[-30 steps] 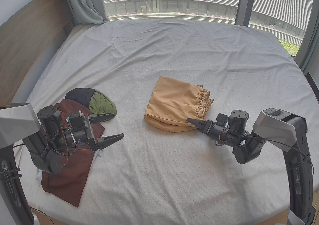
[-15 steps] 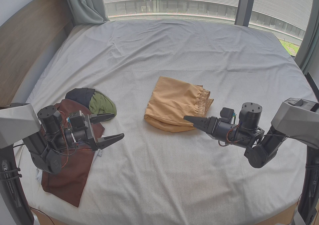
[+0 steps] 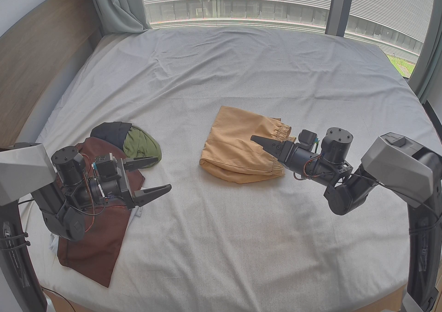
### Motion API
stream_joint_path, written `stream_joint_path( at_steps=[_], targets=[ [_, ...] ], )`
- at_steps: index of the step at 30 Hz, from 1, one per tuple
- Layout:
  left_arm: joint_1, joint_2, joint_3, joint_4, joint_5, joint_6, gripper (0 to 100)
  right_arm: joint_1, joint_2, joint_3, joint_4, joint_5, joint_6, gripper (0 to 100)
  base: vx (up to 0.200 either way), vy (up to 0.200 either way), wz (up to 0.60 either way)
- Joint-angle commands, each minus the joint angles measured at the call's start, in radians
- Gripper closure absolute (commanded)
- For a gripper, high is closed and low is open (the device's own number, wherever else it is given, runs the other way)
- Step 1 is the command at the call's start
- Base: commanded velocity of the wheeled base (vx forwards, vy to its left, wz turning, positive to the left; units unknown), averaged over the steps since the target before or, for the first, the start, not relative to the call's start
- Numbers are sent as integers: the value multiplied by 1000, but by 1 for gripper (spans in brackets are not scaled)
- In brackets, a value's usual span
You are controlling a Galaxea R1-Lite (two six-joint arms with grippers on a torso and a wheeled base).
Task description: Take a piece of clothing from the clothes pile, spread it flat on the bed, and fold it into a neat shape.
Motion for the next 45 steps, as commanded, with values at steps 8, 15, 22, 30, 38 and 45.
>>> stream_joint_path(
  at_steps=[8,15,22,30,38,45],
  targets=[
    [4,4,1,0,0,0,0,-29,184,-89,-10,-5,-1,0,0,0,0],
    [3,4,4,0,0,-2,0,-29,178,-86,-15,-10,0,0,0,0,0],
    [-5,-13,10,0,0,-6,0,-25,14,-28,-50,-11,0,0,0,0,0],
    [-125,-225,53,1,2,-26,0,-26,-340,227,-58,-16,-107,0,0,0,0],
    [-218,-461,287,4,29,-170,0,-77,-623,633,-58,-105,-505,0,0,0,0],
    [-350,-654,519,3,45,-193,0,-89,-969,956,-85,-215,-614,0,0,0,0]
  ],
)
